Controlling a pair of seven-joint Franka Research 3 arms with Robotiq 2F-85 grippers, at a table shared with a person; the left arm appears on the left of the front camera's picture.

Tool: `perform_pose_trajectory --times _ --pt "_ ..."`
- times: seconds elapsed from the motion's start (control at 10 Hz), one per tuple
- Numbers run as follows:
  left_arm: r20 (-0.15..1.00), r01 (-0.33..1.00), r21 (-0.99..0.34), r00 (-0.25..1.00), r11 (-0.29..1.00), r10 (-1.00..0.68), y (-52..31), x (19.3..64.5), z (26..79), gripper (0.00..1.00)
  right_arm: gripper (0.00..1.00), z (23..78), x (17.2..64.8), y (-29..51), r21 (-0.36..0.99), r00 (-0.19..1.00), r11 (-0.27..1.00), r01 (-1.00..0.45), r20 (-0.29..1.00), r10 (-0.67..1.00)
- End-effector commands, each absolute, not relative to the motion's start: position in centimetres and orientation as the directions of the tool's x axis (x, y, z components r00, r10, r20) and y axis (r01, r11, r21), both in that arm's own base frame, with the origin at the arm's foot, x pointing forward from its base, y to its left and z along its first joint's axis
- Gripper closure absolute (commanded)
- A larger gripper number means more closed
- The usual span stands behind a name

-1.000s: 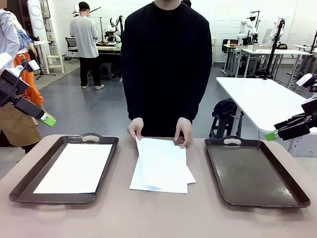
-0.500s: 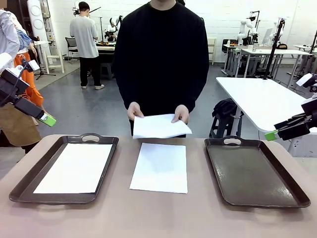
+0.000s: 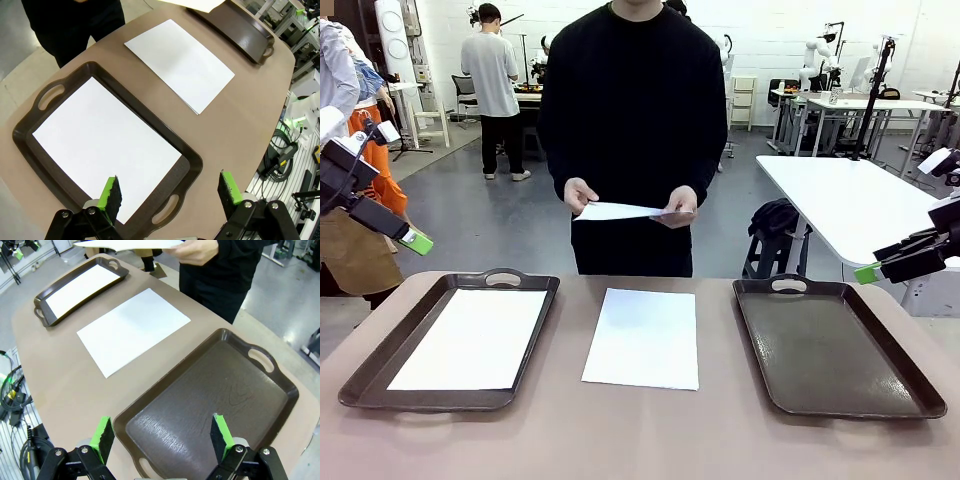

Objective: Sort the A4 documents.
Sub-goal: Receive the A4 Paper.

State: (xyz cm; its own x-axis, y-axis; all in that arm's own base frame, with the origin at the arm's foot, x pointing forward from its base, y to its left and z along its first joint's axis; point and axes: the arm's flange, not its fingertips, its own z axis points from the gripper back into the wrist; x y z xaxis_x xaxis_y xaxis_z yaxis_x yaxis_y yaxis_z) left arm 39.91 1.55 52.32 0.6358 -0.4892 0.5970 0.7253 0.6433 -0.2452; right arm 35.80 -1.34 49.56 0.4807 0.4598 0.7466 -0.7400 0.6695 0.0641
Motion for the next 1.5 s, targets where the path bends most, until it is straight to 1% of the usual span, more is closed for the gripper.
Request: perform_pose_trajectory --times 0.0,1.4 --pt "0.597 0.730 -0.243 0.632 0.639 -0.494 1.64 39.91 52.24 0.00 0.00 49.35 36.05 -1.34 0.072 0.467 0.654 -0.753 0.759 0.454" --pt "0.597 0.730 -0.243 0.632 0.639 -0.494 1.64 39.91 52.24 0.00 0.00 49.35 36.05 -1.34 0.072 0.467 0.654 -0.753 0.759 0.454"
